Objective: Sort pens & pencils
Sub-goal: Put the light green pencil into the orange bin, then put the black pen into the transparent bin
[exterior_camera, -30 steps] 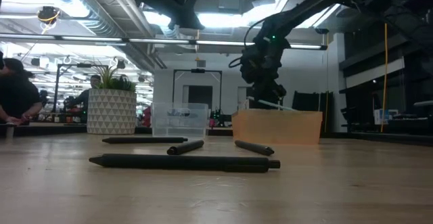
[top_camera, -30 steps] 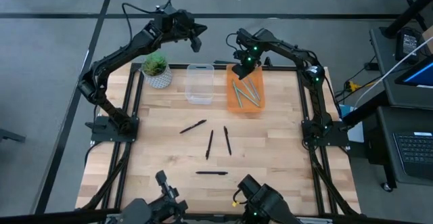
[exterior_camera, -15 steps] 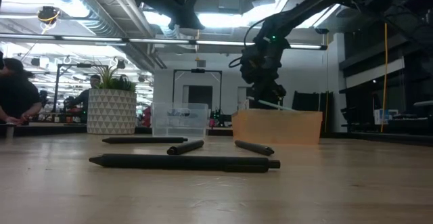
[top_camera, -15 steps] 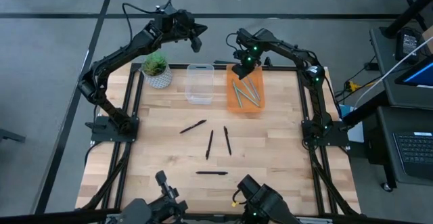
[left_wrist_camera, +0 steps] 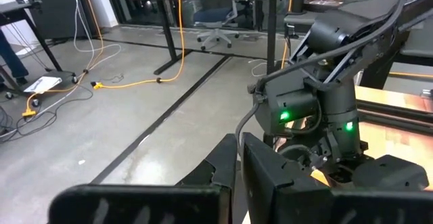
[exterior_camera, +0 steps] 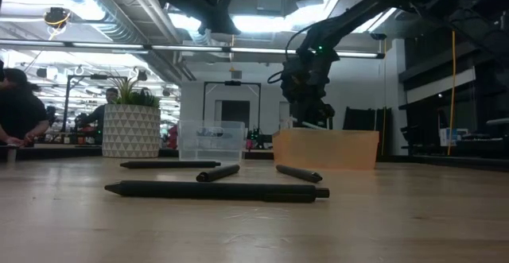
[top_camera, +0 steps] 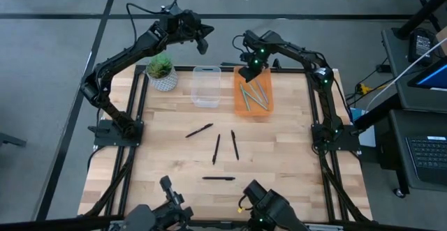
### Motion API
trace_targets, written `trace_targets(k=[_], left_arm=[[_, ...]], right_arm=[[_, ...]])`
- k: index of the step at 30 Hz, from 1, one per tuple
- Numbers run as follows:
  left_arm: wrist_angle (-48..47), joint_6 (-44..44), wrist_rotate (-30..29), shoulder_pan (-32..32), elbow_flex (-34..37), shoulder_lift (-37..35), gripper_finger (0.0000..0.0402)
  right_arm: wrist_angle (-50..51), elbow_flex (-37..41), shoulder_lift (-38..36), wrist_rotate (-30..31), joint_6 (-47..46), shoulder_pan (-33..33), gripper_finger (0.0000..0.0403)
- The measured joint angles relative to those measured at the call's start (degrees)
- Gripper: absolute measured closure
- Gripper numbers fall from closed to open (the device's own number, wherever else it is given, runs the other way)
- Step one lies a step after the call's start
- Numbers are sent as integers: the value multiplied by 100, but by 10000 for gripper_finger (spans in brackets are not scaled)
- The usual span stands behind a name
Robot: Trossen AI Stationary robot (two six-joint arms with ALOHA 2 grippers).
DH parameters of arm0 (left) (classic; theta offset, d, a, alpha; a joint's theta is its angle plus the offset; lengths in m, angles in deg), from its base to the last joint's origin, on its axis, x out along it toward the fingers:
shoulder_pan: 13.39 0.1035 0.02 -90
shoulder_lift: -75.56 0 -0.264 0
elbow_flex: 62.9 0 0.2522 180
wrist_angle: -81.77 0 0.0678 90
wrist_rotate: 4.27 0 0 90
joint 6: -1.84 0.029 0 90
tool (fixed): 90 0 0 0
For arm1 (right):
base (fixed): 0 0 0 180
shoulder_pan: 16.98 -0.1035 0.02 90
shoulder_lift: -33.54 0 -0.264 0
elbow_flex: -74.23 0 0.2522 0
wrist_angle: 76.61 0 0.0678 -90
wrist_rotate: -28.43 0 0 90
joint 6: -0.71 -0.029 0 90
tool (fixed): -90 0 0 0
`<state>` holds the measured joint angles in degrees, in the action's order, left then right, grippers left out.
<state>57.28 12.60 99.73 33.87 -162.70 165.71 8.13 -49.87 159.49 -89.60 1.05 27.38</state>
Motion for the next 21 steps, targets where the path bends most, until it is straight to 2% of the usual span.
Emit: trace_targets(k=[11,21], left_arm=[[-43,158,-1,0,0,2,385],[-41,175,-1,0,0,2,385]], right_arm=[[-129,0,53,-236,-8,-2,320],[-17,-13,45,-306,-54,3,316]])
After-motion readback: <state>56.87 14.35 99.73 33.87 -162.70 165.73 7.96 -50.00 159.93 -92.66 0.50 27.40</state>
